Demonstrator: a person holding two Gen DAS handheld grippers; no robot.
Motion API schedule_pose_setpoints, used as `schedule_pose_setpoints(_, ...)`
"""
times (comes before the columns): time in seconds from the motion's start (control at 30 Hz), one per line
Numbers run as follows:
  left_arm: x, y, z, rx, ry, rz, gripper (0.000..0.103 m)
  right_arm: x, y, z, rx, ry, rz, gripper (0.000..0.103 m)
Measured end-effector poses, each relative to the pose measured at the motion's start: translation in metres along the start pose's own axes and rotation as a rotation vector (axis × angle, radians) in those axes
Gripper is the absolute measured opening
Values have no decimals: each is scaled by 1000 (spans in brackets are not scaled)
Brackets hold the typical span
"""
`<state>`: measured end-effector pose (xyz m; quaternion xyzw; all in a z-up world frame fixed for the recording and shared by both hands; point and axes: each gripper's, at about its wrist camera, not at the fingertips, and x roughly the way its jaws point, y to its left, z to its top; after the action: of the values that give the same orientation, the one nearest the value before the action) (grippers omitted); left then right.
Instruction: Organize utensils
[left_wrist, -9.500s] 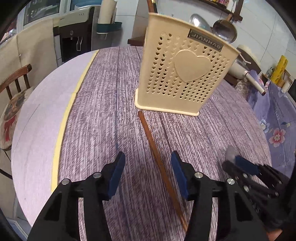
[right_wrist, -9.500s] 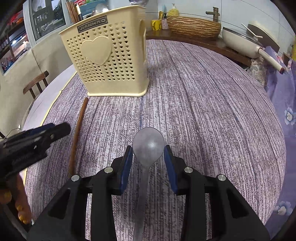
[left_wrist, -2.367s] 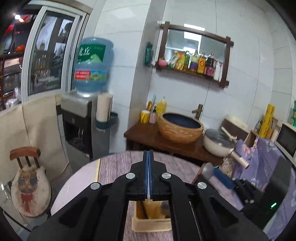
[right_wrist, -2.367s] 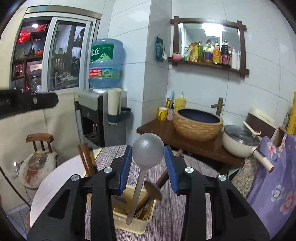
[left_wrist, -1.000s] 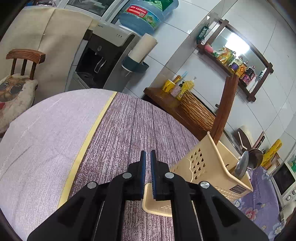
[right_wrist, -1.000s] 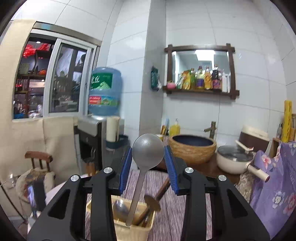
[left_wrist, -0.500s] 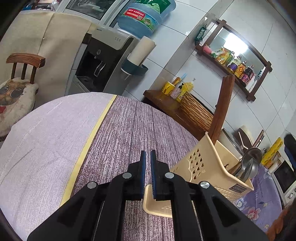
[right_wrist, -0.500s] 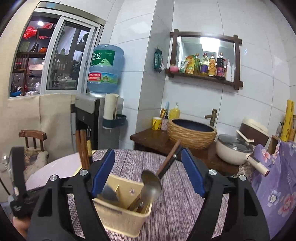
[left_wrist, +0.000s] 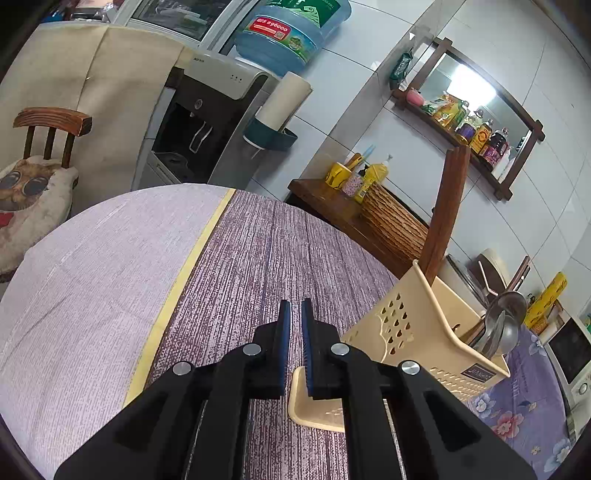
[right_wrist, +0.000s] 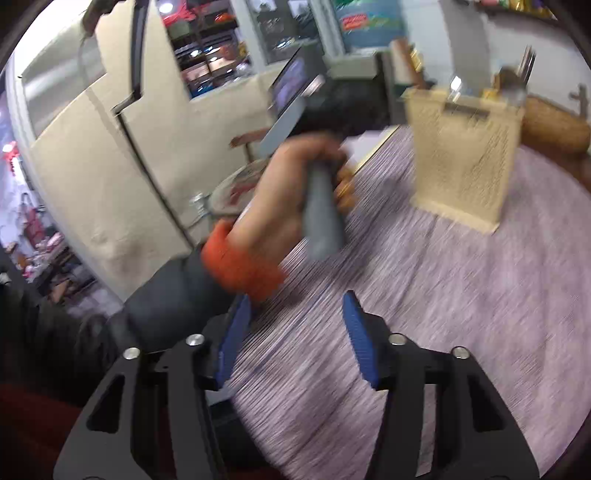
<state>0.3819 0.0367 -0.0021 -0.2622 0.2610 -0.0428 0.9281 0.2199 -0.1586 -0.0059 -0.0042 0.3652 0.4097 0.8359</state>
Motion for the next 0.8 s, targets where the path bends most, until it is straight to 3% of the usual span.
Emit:
schedule_pose_setpoints(0.17,0,-3,-2,14,3,1,8,16,23,-35,17,45,75,34)
schedule_pose_setpoints(0.47,1,-2,-2,16,7,1,12,19,25,-37,70,33,146,9)
schedule_pose_setpoints(0.6,1,-4,-3,24,7,0,16,18,19,-35,115,39,188,7)
schedule_pose_setpoints(0.7,3,-5,-6,31,31,-10,24,19,18,-32,146,43,218,6)
schedule_pose_setpoints(0.8,2,-14,-9,97,57,8,41,10,22,-23,113,24,206,6)
